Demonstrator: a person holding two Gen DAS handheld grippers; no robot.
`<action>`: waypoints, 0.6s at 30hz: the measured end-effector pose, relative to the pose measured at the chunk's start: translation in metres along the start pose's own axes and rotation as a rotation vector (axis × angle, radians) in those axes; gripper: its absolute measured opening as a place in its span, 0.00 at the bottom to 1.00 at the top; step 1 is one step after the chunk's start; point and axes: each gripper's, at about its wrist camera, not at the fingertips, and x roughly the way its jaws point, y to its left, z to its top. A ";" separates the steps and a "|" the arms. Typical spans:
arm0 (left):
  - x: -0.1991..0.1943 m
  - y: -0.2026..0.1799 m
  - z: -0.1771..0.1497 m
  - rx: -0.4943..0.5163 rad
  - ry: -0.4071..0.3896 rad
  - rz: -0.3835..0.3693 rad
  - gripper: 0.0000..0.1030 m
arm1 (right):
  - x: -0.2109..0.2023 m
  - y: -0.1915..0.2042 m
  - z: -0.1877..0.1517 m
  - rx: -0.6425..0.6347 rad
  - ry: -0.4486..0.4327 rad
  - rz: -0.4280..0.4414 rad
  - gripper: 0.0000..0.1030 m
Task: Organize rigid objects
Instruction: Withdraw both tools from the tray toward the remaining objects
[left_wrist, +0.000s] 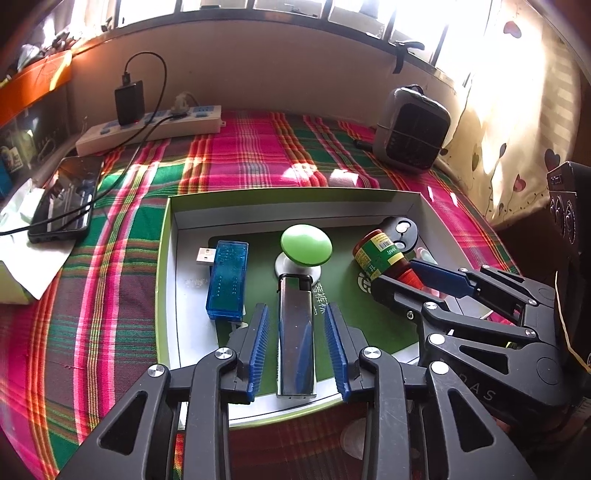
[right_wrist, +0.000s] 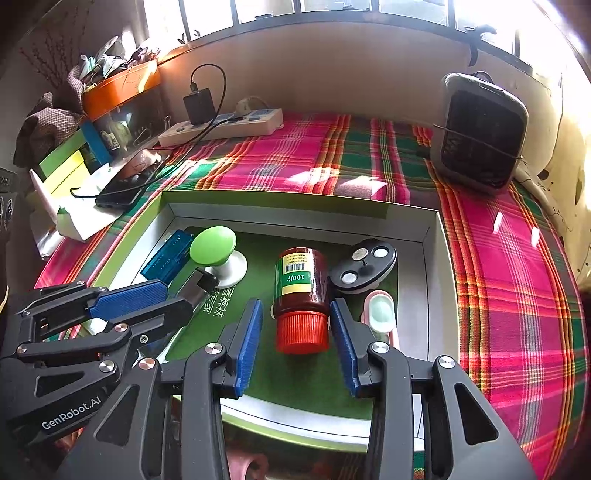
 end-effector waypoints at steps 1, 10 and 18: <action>-0.001 -0.001 0.000 0.000 -0.001 0.000 0.29 | -0.001 0.000 0.000 0.001 -0.001 -0.002 0.39; -0.018 -0.002 -0.007 0.001 -0.026 0.010 0.30 | -0.016 0.003 -0.006 0.007 -0.024 -0.007 0.39; -0.035 -0.008 -0.017 0.005 -0.047 0.008 0.30 | -0.034 0.007 -0.013 0.014 -0.050 -0.009 0.39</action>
